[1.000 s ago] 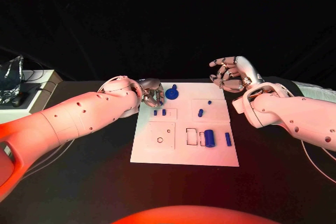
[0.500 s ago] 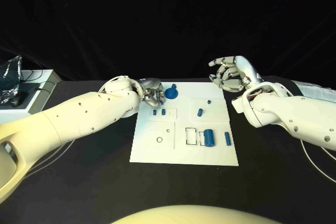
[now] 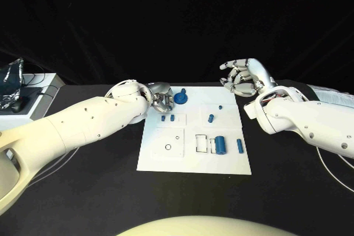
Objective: Assemble the parts on the task board
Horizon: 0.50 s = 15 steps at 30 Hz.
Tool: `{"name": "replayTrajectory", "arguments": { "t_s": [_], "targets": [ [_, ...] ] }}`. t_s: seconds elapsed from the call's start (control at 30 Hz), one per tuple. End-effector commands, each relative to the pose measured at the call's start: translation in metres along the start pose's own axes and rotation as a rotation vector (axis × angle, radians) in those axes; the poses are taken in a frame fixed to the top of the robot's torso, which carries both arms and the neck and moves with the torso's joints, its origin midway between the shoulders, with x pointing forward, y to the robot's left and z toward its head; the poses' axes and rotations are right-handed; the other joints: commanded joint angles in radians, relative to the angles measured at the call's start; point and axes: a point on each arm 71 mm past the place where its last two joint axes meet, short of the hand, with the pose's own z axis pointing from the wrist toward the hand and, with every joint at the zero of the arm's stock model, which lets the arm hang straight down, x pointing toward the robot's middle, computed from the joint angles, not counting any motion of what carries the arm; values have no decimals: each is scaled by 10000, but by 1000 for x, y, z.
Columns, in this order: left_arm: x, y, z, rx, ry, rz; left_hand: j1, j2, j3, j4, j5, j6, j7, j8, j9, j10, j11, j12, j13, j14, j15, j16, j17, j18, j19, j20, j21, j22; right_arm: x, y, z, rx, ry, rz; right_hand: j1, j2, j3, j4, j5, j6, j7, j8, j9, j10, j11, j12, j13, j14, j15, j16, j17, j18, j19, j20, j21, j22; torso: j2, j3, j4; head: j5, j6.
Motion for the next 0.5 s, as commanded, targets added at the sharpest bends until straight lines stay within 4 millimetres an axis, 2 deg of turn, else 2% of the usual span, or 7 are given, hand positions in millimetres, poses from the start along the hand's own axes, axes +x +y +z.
{"name": "replayTrajectory", "arguments": {
  "t_s": [0.03, 0.27, 0.5],
  "targets": [
    [6, -2, 1, 90, 442, 95, -40, 38, 0, -39, 29, 7, 32, 13, 19, 83, -19, -54, 0, 67, 16, 23, -18, -157, 39, 17, 4, -22, 1, 1, 0, -139, 107, -4, -67, -12, 24, -33, 45, 14, 64, 49, 14, -84, 8, 21, -9, 74, 5, -53, 13, 111, 73, -10, -60, 6, 5, -1, -17, -2, -10],
    [10, -2, 0, 59, 738, 133, -92, 6, -38, -35, 20, -1, 22, -20, 33, 99, -22, -125, 6, 48, 19, 10, -57, -151, 11, 20, -24, -53, 1, 1, 0, -134, 103, -9, -67, -12, 24, -33, 45, 14, 64, 49, 14, -84, 8, 21, -9, 74, 5, -53, 13, 111, 73, -10, -60, 6, -3, 2, 9, -26, -23],
    [10, 1, 0, -57, 762, 187, -92, 6, -38, -41, 30, -6, 18, -32, 36, 108, -25, -147, 8, 34, 17, 2, -84, -147, 0, 19, -34, -65, 1, 1, 0, -131, 101, -12, -67, -12, 24, -33, 45, 14, 64, 49, 14, -84, 8, 21, -9, 74, 5, -53, 13, 111, 73, -10, -60, 6, 0, -5, 7, -11, -26]
  ]
}}
